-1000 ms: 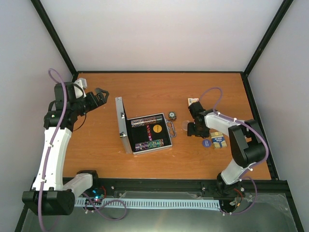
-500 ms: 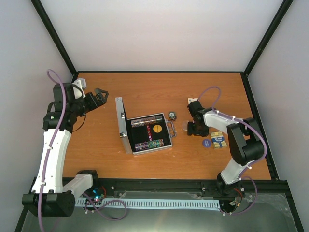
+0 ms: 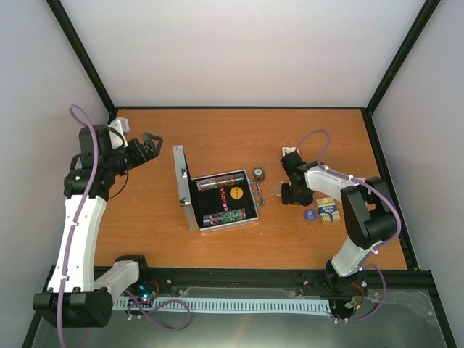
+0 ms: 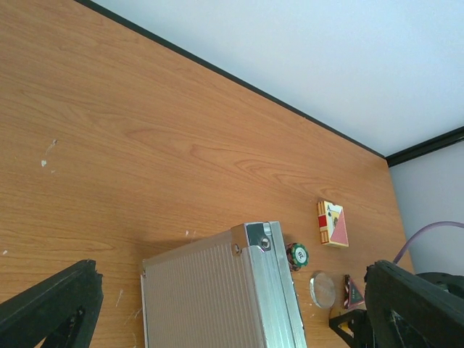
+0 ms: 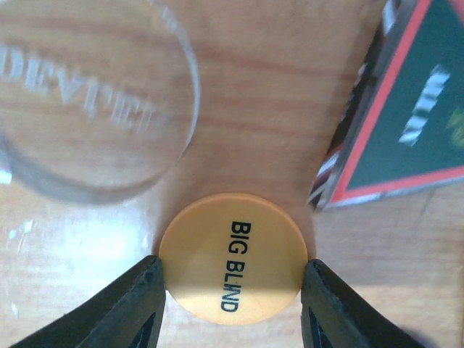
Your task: Pack up texas hold em set
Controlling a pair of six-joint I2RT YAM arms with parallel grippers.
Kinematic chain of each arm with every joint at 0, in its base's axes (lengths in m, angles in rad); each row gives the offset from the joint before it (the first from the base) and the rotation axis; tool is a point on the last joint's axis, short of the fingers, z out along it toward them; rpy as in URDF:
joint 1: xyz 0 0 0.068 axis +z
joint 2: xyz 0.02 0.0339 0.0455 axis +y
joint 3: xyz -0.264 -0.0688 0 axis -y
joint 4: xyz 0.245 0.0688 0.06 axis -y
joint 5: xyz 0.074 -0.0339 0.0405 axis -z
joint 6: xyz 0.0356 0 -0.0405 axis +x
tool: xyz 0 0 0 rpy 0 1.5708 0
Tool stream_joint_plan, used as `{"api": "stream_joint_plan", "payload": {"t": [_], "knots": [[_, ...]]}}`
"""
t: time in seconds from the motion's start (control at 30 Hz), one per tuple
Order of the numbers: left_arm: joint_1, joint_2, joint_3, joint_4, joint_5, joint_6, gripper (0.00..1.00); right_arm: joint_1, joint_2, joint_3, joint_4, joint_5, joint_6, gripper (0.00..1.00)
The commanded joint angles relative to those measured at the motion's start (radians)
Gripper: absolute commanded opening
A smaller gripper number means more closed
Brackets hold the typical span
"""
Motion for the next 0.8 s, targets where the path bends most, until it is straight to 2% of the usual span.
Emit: {"api": "stream_joint_plan", "payload": {"t": [0.0, 0.17, 0.4, 0.77], "knots": [[-0.002, -0.027, 0.002, 0.011, 0.008, 0.004, 1.0, 0.05, -0.051, -0.01, -0.109, -0.037, 0.005, 0.5], [-0.003, -0.024, 0.004, 0.021, 0.019, -0.006, 1.0, 0.122, -0.114, 0.006, -0.149, -0.067, 0.046, 0.5], [-0.002, -0.025, 0.002, -0.001, 0.019, 0.018, 1.0, 0.213, -0.109, 0.104, -0.162, -0.106, 0.044, 0.5], [-0.003, -0.039, -0.007, -0.02, 0.011, 0.034, 1.0, 0.382, 0.073, 0.348, -0.113, -0.211, -0.041, 0.5]]}}
